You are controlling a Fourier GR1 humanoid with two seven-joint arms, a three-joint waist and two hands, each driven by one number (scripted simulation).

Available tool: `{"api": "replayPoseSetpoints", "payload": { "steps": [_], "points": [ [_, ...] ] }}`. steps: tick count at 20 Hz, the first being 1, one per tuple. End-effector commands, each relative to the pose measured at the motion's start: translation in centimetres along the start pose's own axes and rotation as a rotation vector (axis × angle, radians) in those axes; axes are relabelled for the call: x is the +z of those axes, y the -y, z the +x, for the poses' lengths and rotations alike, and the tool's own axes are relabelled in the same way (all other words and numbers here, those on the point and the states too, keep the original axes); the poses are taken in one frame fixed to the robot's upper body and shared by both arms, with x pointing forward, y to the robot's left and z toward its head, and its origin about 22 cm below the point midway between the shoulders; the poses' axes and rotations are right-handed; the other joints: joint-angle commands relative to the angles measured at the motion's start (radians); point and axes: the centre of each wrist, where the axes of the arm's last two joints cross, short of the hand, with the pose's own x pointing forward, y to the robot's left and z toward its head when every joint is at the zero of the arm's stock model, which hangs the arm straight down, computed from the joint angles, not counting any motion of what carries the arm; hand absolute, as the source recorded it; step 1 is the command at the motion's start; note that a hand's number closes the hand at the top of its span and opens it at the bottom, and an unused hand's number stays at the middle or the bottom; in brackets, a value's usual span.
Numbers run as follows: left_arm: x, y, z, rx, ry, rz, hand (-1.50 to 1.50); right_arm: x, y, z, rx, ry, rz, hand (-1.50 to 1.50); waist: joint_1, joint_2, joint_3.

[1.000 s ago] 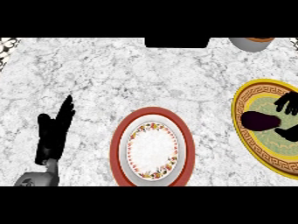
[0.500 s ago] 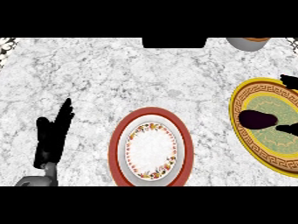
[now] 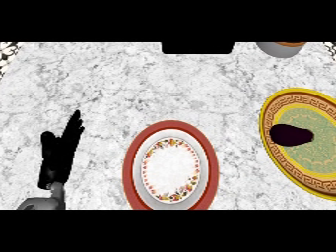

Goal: Pick the eggplant from the plate and place it in the plate

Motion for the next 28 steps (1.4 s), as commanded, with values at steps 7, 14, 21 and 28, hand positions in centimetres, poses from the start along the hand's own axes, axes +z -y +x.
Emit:
{"api": "replayPoseSetpoints", "payload": {
  "steps": [7,14,21,28],
  "points": [
    [-0.8,-0.2,0.9,-0.004,0.01,0.0,0.0,1.1,0.8,-2.1,-0.068,0.092,0.04,-1.5,0.004,0.002,0.0],
    [0.3,-0.6,0.8,-0.033,0.011,-0.014,0.0,1.3,0.3,-3.5,-0.021,0.027,0.012,-1.5,0.009,0.001,0.0],
    [-0.6,1.6,1.3,0.013,-0.016,-0.006,0.0,1.5,-1.8,-4.7,0.042,-0.005,-0.016,-1.5,0.002,0.0,0.0],
    [0.8,-1.2,0.2,-0.02,0.007,-0.013,0.0,3.1,1.7,-4.7,0.082,-0.041,-0.082,-1.5,0.014,0.003,0.001]
  ]
}}
